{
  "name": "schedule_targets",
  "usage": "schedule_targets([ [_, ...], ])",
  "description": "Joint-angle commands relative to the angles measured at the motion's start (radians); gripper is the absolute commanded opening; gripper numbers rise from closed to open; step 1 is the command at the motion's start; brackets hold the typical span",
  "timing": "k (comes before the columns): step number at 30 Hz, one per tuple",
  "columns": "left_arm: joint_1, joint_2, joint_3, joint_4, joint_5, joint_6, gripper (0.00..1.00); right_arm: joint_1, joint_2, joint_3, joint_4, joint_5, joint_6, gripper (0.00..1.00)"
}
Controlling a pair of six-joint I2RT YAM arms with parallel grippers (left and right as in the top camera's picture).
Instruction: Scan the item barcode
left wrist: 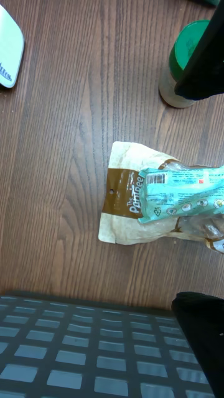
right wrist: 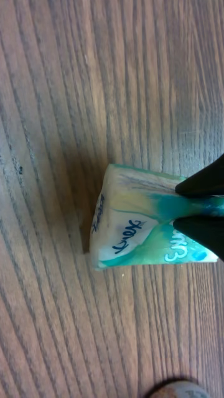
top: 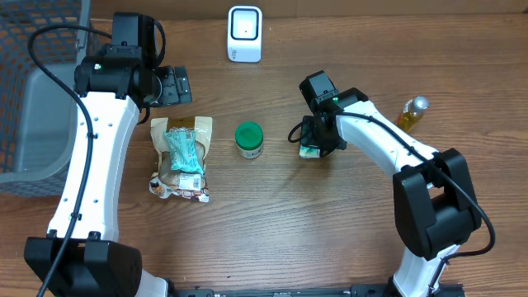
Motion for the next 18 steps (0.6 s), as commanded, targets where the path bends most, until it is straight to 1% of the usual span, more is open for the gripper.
schedule_targets([
  [1,-0.013,-0.003,0.019,0.004,-0.009,0.019,1.0,0.001,-0.015,-0.004,0.005,0.033,-0.002,0.1],
  [6,-0.013,-0.003,0.019,0.004,-0.01,0.019,1.0,0.001,-0.015,-0.005,0.005,0.033,-0.003,0.18],
  [8,-0.013,-0.003,0.019,0.004,-0.009,0.019,1.0,0.001,-0.015,-0.004,0.005,0.034,-0.005,0.19],
  [10,-0.013,-0.003,0.019,0.004,-0.009,0.019,1.0,0.001,-0.015,-0.004,0.005,0.041,-0.005,0.27],
  [12,-0.013,-0.003,0.019,0.004,-0.009,0.019,1.0,0.001,-0.015,-0.004,0.005,0.061,-0.005,0.27],
  [13,-0.013,-0.003,0.019,0.004,-0.009,0.019,1.0,0.001,-0.016,-0.003,0.005,0.074,-0.005,0.29],
  [14,-0.013,-0.003,0.019,0.004,-0.009,0.019,1.0,0.001,-0.016,0.0,0.004,0.089,-0.005,0.35],
  [15,-0.013,-0.003,0.019,0.004,-0.009,0.019,1.0,0.0,-0.018,0.008,0.0,0.099,-0.005,0.45],
  [16,-0.013,-0.003,0.019,0.004,-0.009,0.019,1.0,-0.001,-0.02,0.023,-0.014,0.101,-0.006,0.49],
  [18,-0.013,-0.003,0.019,0.004,-0.009,0.019,1.0,-0.002,-0.026,0.069,-0.058,0.1,-0.005,0.53],
])
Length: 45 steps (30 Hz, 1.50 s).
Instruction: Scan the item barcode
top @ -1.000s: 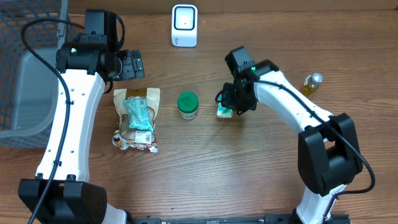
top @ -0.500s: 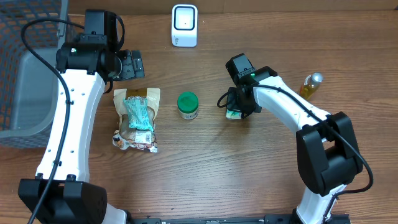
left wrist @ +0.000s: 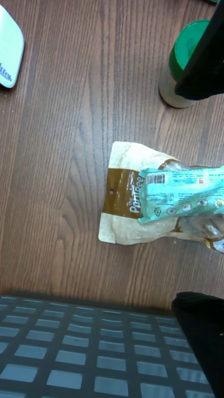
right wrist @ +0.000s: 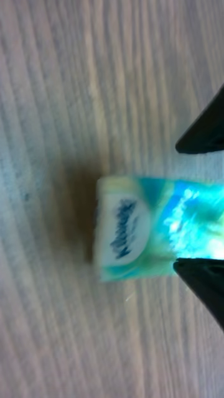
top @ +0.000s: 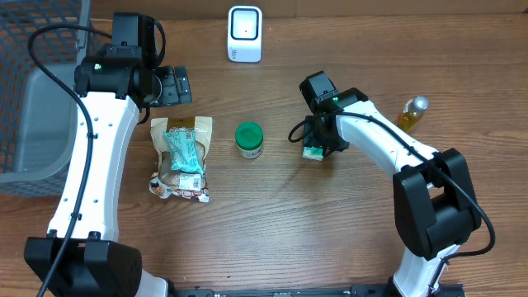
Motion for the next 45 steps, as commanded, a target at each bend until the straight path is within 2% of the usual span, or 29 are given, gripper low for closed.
schedule_targets([
  [1,-0.013,-0.003,0.019,0.004,-0.009,0.019,1.0,-0.002,-0.03,0.092,-0.055,0.036,0.003,0.55],
  [3,-0.013,-0.003,0.019,0.004,-0.01,0.019,1.0,-0.002,-0.035,0.151,-0.105,0.036,0.003,0.66],
  [4,-0.013,-0.003,0.019,0.004,-0.009,0.019,0.99,-0.002,-0.036,0.17,-0.12,0.035,0.003,0.75],
  [5,-0.012,-0.003,0.019,0.004,-0.01,0.019,1.0,-0.002,-0.036,0.185,-0.129,0.031,0.003,0.91],
  [6,-0.012,-0.003,0.019,0.004,-0.009,0.019,1.0,-0.002,-0.036,0.194,-0.13,0.022,0.003,1.0],
  [18,-0.013,-0.003,0.019,0.004,-0.01,0.019,1.0,0.003,-0.034,0.184,-0.113,-0.155,0.003,0.98],
  [23,-0.014,-0.003,0.019,0.004,-0.009,0.019,1.0,0.026,-0.02,0.18,-0.113,-0.16,0.003,0.99],
  [34,-0.014,-0.003,0.019,0.004,-0.009,0.019,1.0,0.136,-0.014,0.18,-0.1,-0.052,0.008,0.81],
  [38,-0.014,-0.003,0.019,0.003,-0.009,0.019,1.0,0.172,-0.006,0.18,-0.102,0.095,0.113,0.71],
  [40,-0.014,-0.003,0.019,0.004,-0.009,0.019,1.0,0.175,-0.004,0.177,-0.107,0.143,0.169,0.63],
  [45,-0.014,-0.003,0.019,0.004,-0.009,0.019,0.99,0.172,-0.004,0.137,-0.094,0.208,0.226,0.57],
])
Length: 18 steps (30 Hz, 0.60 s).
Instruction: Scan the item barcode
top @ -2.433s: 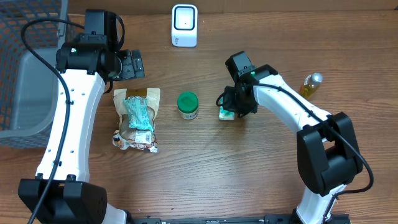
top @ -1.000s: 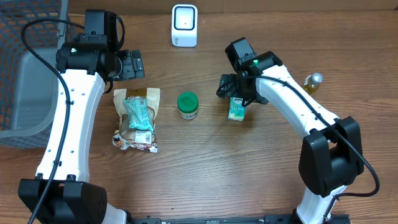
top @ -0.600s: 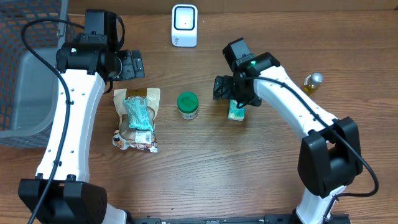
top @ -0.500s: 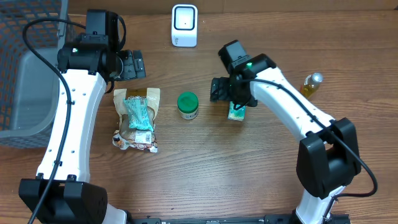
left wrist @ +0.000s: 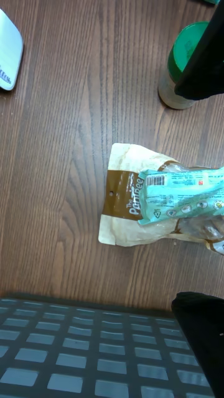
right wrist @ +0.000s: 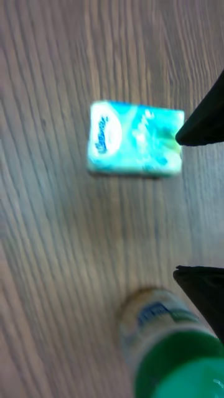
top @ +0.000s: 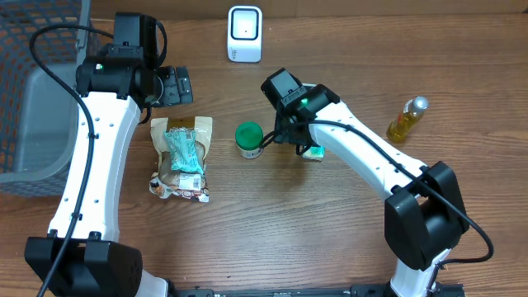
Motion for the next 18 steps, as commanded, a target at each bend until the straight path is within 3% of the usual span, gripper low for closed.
schedule_targets([
  [1,-0.007,-0.003,0.019,0.004,-0.009,0.019,0.99,-0.005,0.005,-0.049,0.02,0.11,0.08,0.57],
  [18,-0.007,-0.003,0.019,0.004,-0.009,0.019,1.0,-0.004,0.005,-0.282,0.33,0.14,0.087,0.53],
])
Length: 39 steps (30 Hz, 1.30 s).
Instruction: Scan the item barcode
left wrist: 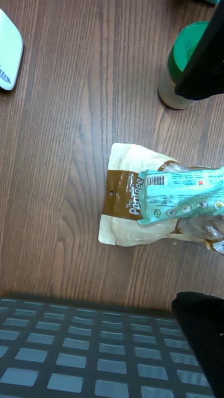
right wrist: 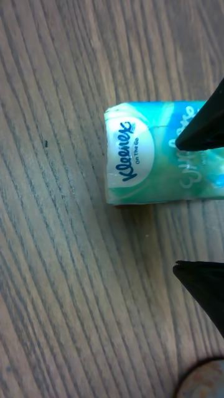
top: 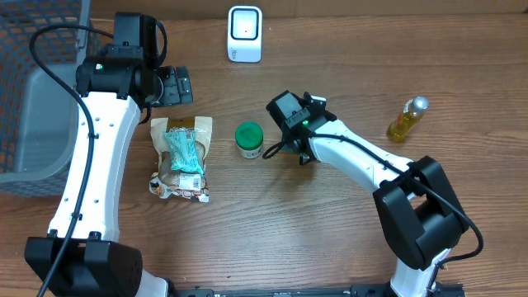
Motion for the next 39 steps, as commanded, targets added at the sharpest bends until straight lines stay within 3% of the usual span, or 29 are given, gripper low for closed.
schedule_targets([
  [1,-0.007,-0.003,0.019,0.004,-0.01,0.019,1.0,-0.003,0.003,-0.036,0.038,0.023,0.008,0.53],
  [9,-0.007,-0.003,0.019,0.004,-0.009,0.019,0.99,-0.006,0.005,-0.048,0.045,0.067,0.007,0.44],
  [39,-0.007,-0.003,0.019,0.004,-0.009,0.019,1.0,-0.008,0.014,-0.05,-0.035,0.107,-0.046,0.46],
])
